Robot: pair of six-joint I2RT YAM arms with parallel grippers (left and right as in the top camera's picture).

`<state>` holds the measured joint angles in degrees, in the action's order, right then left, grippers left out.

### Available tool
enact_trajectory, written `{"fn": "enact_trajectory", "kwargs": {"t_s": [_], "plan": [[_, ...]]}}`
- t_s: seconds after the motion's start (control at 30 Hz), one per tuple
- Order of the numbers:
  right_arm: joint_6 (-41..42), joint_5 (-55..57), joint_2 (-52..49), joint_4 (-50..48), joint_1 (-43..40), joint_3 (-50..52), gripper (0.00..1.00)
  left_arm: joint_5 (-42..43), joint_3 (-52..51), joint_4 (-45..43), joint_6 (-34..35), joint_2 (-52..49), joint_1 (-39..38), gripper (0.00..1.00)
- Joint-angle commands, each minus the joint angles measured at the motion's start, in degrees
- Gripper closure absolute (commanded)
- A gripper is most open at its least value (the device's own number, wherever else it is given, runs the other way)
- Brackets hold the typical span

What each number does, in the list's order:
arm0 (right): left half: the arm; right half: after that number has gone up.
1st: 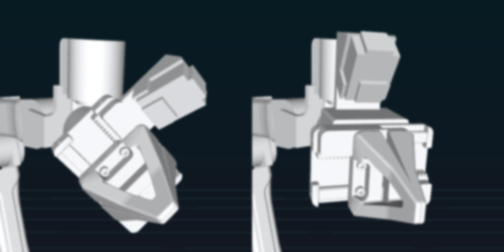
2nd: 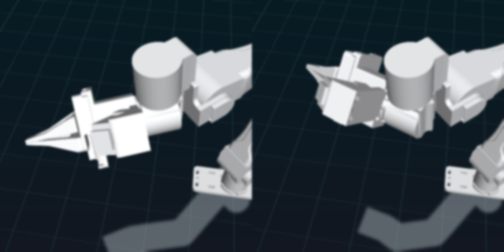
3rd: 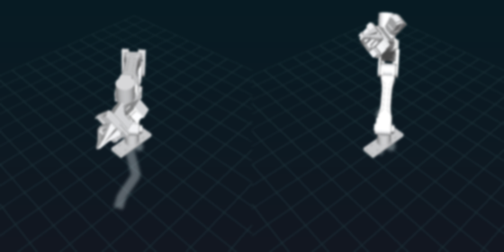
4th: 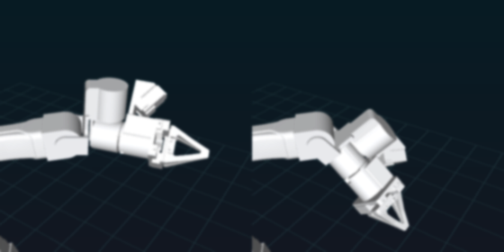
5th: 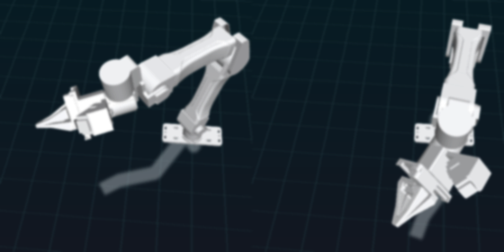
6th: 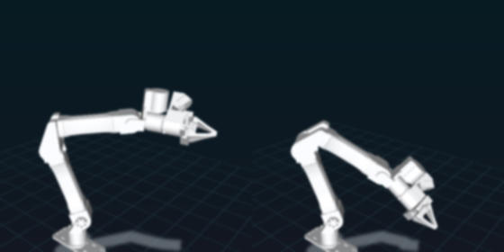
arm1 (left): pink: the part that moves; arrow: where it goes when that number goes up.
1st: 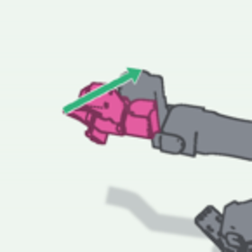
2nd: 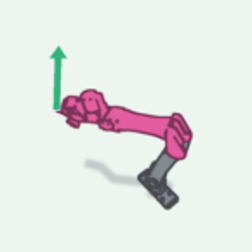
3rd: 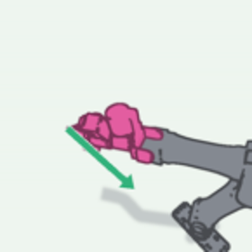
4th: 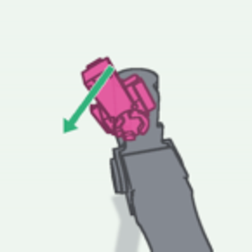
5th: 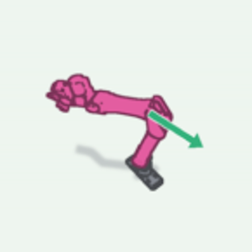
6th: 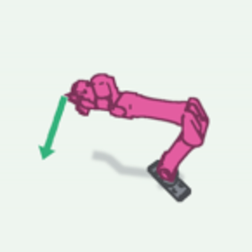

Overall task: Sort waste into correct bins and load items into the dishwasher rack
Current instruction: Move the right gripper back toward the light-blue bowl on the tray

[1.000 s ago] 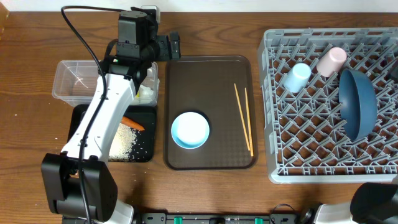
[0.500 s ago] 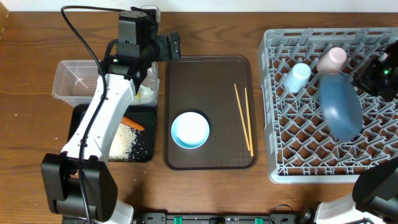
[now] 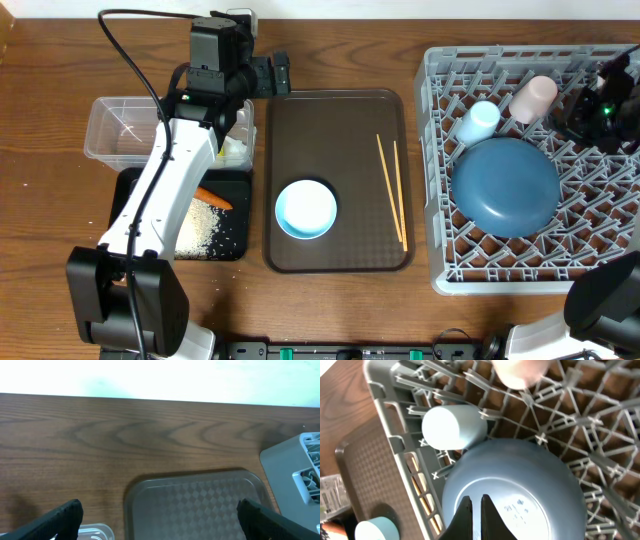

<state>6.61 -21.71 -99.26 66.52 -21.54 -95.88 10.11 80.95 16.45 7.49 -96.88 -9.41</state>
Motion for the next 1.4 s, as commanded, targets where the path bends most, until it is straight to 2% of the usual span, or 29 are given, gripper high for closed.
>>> {"fn": "enact_trajectory", "kwargs": {"t_s": [0.0,0.1,0.37,0.57,0.63,0.97,1.37], "plan": [[-5.9,-4.0,0.5,-0.8,1.8,-0.5,0.96,-0.1,-0.1,0.0,0.1,-0.2,0.0,0.02],[-10.8,-5.7,0.5,-2.1,4.0,-0.5,0.93,-0.1,-0.1,0.0,0.1,-0.2,0.0,0.04],[-22.2,-5.7,0.5,-9.9,14.1,-0.5,0.72,-0.2,-0.1,1.4,0.3,-0.2,0.1,0.07],[-27.5,-5.7,0.5,-16.5,23.2,-0.4,0.66,-0.9,-0.1,3.6,0.3,-0.2,0.1,0.08],[-28.2,-5.7,0.4,-18.7,26.8,-0.4,0.6,-2.1,-0.1,3.8,0.3,-0.2,0.1,0.07],[-30.1,-5.5,-3.5,-21.7,38.4,-0.4,0.47,-3.8,-0.1,3.9,0.9,-0.2,0.1,0.08],[-30.5,-5.8,-15.1,-21.9,48.5,-0.4,0.38,-5.7,-0.1,4.5,0.9,-0.2,0.1,0.08]]}}
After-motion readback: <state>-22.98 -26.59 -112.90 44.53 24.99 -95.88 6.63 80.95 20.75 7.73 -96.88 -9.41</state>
